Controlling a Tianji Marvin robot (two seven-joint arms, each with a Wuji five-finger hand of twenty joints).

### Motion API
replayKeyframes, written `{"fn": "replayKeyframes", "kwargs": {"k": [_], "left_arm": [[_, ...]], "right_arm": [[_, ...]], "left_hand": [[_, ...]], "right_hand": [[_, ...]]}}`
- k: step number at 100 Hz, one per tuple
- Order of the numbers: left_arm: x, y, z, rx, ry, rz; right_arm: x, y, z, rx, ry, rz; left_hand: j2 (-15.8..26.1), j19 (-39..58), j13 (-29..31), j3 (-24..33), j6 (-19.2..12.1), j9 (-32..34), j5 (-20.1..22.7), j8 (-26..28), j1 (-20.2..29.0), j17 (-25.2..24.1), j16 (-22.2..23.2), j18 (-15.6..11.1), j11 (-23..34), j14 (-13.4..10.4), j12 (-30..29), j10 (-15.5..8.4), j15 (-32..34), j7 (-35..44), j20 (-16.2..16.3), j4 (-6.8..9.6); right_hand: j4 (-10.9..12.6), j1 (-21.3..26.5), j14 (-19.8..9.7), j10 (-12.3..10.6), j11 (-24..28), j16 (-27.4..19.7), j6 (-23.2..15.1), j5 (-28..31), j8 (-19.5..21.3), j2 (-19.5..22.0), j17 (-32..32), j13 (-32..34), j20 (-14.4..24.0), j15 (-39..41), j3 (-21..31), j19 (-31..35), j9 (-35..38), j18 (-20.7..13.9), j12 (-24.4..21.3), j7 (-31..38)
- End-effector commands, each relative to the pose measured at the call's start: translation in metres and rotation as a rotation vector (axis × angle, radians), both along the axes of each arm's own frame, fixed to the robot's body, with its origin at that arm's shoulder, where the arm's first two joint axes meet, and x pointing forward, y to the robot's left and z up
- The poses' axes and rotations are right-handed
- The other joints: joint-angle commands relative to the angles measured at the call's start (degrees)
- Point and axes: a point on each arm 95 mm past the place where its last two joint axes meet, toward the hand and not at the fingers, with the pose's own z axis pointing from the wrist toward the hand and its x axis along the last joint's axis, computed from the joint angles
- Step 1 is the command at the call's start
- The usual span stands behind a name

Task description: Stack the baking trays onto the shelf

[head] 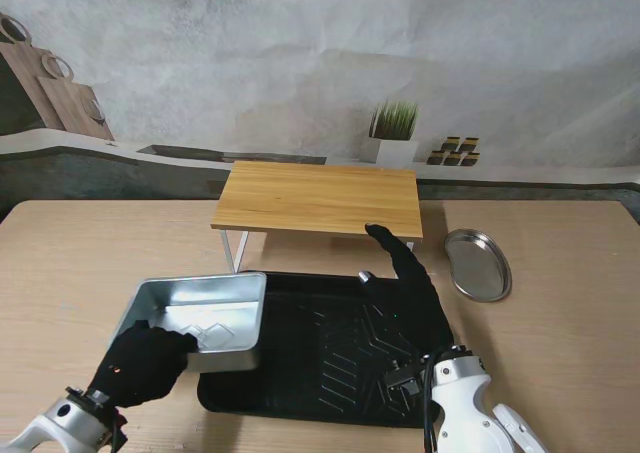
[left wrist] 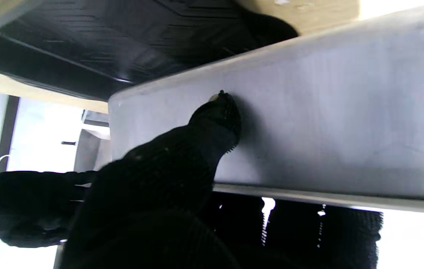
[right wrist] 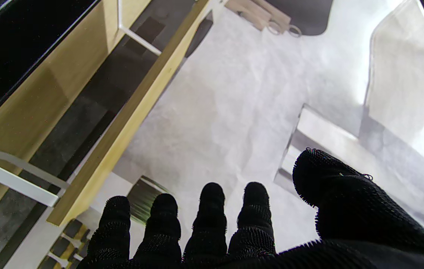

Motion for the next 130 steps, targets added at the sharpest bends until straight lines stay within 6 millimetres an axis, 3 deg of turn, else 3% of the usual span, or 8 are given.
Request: {"fn": "replayKeyframes", "kwargs": {"k": [1,27,59,93,130], "left_arm": [[-0.001,-0.018,0.011,-0.021,-0.003,-0.032],[0.001,-0.069,0.006,-0.033,0.030,-0.114],[0.010,-0.112,-0.003,-0.034,0.008,-0.170],[0.025,-0.135,-0.028,0.002,-0.018,-0.160],[0.045,-0.140,-0.056,0.027,0.043,-0.110]], "right_arm": [[-0.003,0.003,0.000,0.012,0.004,0.010],[-0.004,0.001,0.002,0.020,-0.001,0.001],[-0.004,-0.001,0.003,0.023,0.000,-0.002],[-0.004,-0.003,0.004,0.027,-0.001,-0.011],[-0.003,-0.005,0.004,0.025,0.004,-0.018]], "left_hand": [[7.15,5.98,4.13,9.43,-3.52,0.65,10.09,5.47,8.84,1.71,3.62,1.77,1.00,1.52,0.91,-0.60,6.14,14.47,2.74,4.96],[7.09,6.00,4.41,9.47,-3.66,0.76,10.21,5.77,8.84,2.01,3.67,1.62,1.12,1.31,0.94,-0.72,6.09,14.31,3.02,4.96],[6.99,6.07,4.81,9.62,-3.83,0.86,10.40,6.06,8.75,2.55,3.71,1.77,1.45,0.95,0.85,-0.84,6.06,14.44,3.34,5.01],[6.91,5.99,5.07,9.72,-3.90,1.00,10.54,6.14,8.67,2.81,3.62,1.79,1.74,0.84,0.52,-0.94,5.81,14.51,3.51,5.07],[7.02,5.31,4.57,9.58,-4.02,0.73,10.50,6.04,8.59,2.49,3.26,1.83,1.79,0.76,0.03,-1.13,4.94,14.52,3.40,5.04]], "right_hand": [[-2.00,-0.68,-1.39,-0.52,1.15,-0.30,-0.38,0.80,-0.35,-1.14,0.24,0.53,-0.64,0.20,1.03,0.21,-0.62,-2.20,0.16,0.25],[-2.02,-0.66,-1.39,-0.52,1.16,-0.32,-0.34,0.75,-0.38,-1.14,0.23,0.49,-0.66,0.20,1.06,0.20,-0.62,-2.26,0.17,0.22],[-2.03,-0.63,-1.41,-0.49,1.23,-0.33,-0.33,0.72,-0.41,-1.18,0.25,0.49,-0.69,0.21,1.09,0.19,-0.60,-2.25,0.19,0.20],[-2.03,-0.59,-1.39,-0.46,1.23,-0.32,-0.37,0.75,-0.43,-1.20,0.23,0.52,-0.72,0.25,1.11,0.18,-0.62,-2.27,0.19,0.21],[-2.04,-0.60,-1.35,-0.48,1.29,-0.32,-0.34,0.79,-0.45,-1.23,0.25,0.50,-0.73,0.29,1.15,0.19,-0.61,-2.23,0.22,0.23]]}}
